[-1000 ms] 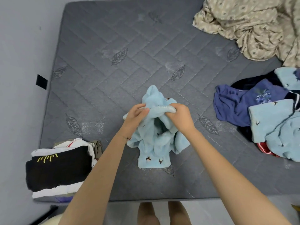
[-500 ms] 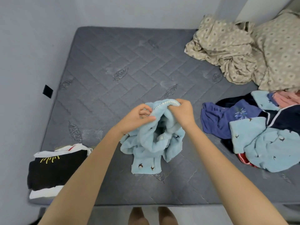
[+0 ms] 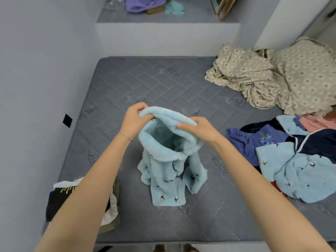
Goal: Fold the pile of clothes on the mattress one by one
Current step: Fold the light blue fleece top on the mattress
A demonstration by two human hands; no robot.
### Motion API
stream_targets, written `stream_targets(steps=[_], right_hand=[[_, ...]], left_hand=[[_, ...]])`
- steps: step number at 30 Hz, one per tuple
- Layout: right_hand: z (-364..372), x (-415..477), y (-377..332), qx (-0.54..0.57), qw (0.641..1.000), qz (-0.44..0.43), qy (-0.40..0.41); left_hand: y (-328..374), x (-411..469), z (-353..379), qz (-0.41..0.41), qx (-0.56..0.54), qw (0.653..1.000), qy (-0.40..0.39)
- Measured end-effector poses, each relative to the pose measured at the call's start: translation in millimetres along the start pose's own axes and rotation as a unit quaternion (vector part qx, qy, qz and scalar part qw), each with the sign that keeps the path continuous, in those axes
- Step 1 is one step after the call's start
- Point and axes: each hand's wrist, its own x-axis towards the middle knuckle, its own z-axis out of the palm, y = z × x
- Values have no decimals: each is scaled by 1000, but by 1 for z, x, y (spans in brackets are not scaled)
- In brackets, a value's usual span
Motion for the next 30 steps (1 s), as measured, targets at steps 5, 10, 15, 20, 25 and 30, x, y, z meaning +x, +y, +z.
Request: stream_targets(steps=[5,10,15,20,25,30], right_hand=[[6,7,-16,136,984,24,111],[5,10,-26,243,962,61,105],[-3,15,-22,281,946,108,121],[-6,17,-18,313,934,132,108],[3,16,-8,242,958,99,122],[16,5,-4,180,976,69,98]], left_hand=[[4,-2,0,-83,-2,994,-65],[-28,-18,-2,-240,-74,939,-233],[-26,-13,-6,-235,-202,940,-146],[-14,1,-6,-222,-221,947,-76],[-3,10,1,-222,-262,938,-35],[1,19,-2,-241,-310,920,-6]])
